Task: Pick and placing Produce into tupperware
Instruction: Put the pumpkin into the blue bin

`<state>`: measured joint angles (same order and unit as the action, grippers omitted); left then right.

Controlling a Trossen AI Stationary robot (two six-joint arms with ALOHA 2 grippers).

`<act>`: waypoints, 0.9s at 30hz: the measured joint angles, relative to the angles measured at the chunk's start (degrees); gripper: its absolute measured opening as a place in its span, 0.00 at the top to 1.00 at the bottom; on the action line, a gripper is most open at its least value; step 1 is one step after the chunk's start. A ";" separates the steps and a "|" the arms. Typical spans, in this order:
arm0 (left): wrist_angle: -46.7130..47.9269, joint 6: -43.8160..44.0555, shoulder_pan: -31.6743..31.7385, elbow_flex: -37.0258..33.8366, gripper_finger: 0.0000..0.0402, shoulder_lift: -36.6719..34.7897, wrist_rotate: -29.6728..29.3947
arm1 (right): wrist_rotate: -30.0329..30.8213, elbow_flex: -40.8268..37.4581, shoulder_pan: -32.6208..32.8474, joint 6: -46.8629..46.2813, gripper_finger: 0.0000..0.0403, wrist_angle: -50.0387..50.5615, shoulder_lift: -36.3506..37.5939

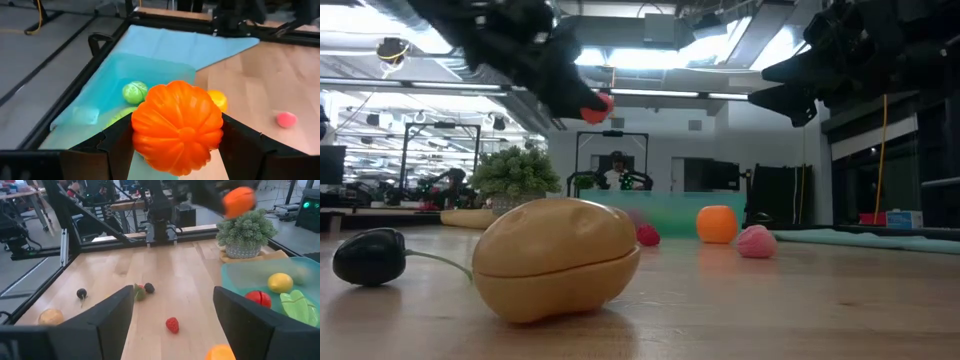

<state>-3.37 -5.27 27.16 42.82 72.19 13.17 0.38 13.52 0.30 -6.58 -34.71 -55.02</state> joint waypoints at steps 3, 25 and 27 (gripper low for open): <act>6.18 -0.96 1.01 6.96 0.42 4.37 -0.04 | 0.00 0.00 0.00 1.10 0.32 0.12 0.00; 45.02 -4.45 5.14 41.82 0.42 25.09 -3.74 | 0.00 0.00 -0.07 2.74 0.32 0.47 0.00; 44.96 -4.49 5.01 41.53 0.42 25.06 -3.74 | 0.00 0.00 -0.07 2.51 0.32 0.51 0.00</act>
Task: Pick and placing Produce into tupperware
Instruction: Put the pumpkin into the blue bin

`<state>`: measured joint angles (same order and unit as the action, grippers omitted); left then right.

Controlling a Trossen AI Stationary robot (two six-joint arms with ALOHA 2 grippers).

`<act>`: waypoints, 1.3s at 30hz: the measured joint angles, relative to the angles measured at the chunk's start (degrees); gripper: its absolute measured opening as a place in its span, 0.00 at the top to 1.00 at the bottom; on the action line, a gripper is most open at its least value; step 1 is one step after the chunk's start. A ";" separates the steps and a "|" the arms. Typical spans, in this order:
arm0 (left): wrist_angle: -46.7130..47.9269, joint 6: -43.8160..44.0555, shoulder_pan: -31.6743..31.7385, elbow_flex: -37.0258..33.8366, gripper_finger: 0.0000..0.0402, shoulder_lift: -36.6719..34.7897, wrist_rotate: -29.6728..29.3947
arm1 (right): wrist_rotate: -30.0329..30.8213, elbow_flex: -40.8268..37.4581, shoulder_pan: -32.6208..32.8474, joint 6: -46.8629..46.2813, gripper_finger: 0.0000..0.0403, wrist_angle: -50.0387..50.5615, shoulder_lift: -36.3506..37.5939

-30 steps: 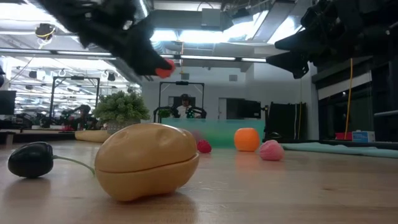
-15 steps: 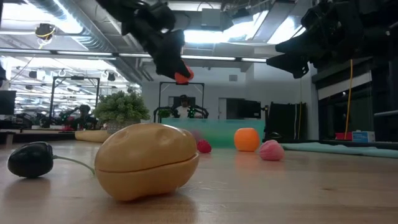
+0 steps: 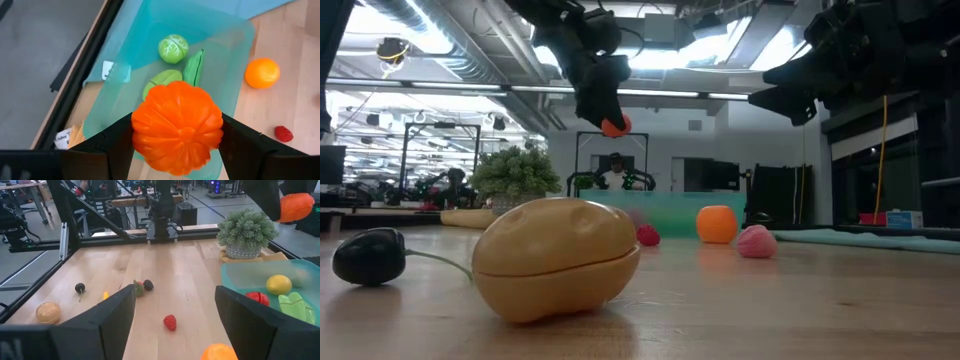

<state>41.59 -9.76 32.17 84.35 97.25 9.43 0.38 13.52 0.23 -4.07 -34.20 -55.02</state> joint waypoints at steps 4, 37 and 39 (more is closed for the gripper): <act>-0.25 0.04 -0.66 -1.36 0.42 0.00 -0.76 | 0.00 0.00 0.00 0.11 0.32 0.91 0.00; -6.74 0.04 -4.97 -6.77 0.42 15.02 -3.06 | 0.11 0.00 -0.09 2.86 0.32 1.10 0.00; -6.65 0.00 -4.97 -6.78 0.42 15.10 -3.04 | 0.11 0.00 -0.10 2.86 0.32 1.14 0.00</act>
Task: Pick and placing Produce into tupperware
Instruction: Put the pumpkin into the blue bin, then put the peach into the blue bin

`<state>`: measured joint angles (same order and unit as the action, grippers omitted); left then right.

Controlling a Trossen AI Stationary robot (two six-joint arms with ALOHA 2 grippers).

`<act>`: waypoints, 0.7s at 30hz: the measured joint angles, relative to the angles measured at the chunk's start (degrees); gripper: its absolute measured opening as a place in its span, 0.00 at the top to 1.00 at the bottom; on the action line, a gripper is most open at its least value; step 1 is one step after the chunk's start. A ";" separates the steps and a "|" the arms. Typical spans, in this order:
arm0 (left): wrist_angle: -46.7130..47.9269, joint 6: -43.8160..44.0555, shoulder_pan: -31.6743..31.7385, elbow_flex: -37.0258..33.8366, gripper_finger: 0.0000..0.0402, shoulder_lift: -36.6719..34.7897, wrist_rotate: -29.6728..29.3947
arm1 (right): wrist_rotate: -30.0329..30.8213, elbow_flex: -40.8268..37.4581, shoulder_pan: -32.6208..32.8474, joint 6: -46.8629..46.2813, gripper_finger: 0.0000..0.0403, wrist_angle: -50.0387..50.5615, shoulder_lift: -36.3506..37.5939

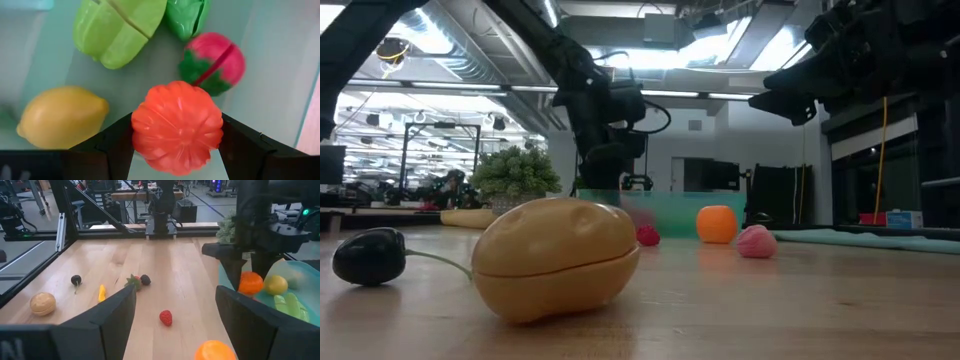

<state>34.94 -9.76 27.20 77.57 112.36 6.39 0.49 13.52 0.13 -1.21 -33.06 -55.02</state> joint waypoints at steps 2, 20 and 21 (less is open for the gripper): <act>-0.20 -0.37 0.02 0.01 0.41 -0.04 -0.02 | 0.00 0.00 0.01 0.00 0.32 0.04 0.00; 2.10 -1.31 0.09 0.97 0.32 -0.53 0.02 | -0.11 0.00 -0.01 0.24 0.32 0.37 0.00; 3.00 -1.19 0.15 1.64 0.32 -0.98 0.02 | -0.11 0.00 -0.01 0.28 0.32 0.37 0.00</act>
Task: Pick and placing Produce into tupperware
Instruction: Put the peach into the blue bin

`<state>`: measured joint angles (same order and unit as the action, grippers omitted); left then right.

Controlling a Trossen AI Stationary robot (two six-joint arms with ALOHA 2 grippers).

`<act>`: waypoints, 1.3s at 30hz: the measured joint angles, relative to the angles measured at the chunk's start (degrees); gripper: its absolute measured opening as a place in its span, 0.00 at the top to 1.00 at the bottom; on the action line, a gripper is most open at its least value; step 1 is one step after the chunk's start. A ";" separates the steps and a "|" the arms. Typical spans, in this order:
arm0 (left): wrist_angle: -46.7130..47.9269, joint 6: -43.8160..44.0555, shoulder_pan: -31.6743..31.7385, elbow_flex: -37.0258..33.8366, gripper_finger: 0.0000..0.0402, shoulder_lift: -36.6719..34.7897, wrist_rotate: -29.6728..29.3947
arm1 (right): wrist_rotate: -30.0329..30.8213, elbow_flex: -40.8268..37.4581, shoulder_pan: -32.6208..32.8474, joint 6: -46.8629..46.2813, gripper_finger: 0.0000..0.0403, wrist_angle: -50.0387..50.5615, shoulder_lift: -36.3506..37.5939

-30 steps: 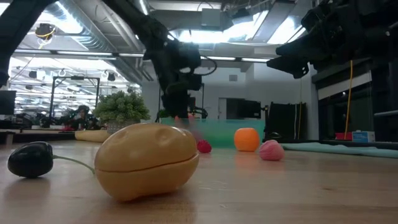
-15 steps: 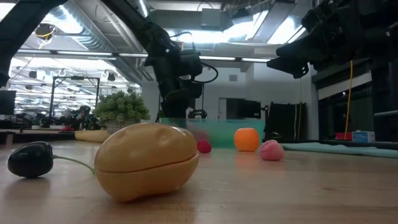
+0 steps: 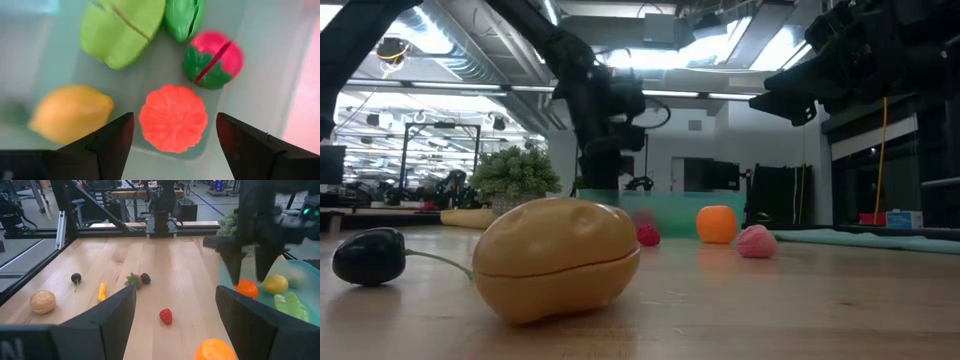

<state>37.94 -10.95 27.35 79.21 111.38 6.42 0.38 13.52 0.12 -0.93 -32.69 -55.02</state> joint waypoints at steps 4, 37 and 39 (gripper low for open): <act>0.70 -0.21 -0.17 1.38 0.32 -3.83 0.00 | 0.02 0.00 0.00 0.11 0.32 0.01 0.00; -31.81 2.13 -9.45 -36.06 0.32 -54.43 9.40 | 0.00 0.00 0.20 -3.46 0.32 0.46 0.02; -35.77 2.08 -9.91 -39.76 0.32 -57.34 10.11 | 0.00 0.00 0.20 -3.42 0.32 -0.03 0.02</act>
<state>2.17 -8.86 17.45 39.45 54.04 16.52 0.38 13.52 0.32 -4.35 -32.72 -55.00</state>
